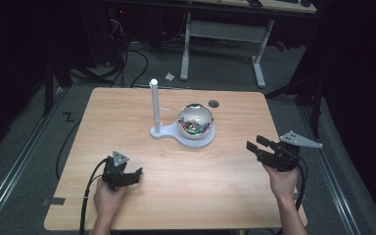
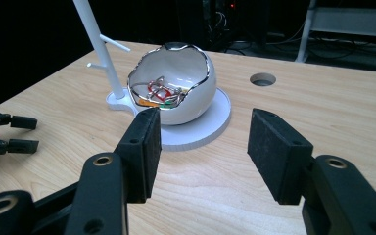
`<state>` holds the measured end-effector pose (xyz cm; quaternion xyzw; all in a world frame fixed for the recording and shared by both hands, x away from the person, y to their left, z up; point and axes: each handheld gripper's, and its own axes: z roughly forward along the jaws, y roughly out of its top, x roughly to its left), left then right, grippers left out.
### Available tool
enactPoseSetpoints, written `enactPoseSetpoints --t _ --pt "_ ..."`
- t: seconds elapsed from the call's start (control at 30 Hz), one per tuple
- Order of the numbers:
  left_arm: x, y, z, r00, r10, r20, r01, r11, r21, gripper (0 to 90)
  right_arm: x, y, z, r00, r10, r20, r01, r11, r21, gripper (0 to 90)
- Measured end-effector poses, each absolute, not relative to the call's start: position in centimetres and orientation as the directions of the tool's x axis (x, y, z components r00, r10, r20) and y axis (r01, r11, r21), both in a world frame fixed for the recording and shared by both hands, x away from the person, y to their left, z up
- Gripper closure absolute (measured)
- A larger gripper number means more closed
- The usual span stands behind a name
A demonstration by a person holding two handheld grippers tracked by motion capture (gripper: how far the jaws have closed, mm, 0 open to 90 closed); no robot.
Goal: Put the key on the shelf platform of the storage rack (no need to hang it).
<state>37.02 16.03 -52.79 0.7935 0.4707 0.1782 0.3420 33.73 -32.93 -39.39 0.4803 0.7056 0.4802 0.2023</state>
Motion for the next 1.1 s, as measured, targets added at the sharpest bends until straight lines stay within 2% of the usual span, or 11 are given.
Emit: enactPoseSetpoints --t 0.63,1.0,1.1 --pt "37.0 16.0 -52.8 0.493 0.869 -0.038 0.625 -0.323 0.711 21.6 34.2 -30.7 -42.8 -0.462 0.865 0.196 0.529 0.091 0.844 47.0" --pt "37.0 16.0 -52.8 0.492 0.870 -0.038 0.625 -0.323 0.711 21.6 35.0 -29.9 -45.2 -0.447 0.875 0.185 0.553 0.108 0.826 47.7" --pt "37.0 16.0 -52.8 0.493 0.869 -0.038 0.625 -0.323 0.710 21.6 35.2 -29.5 -45.8 -0.459 0.873 0.164 0.561 0.142 0.815 48.8"
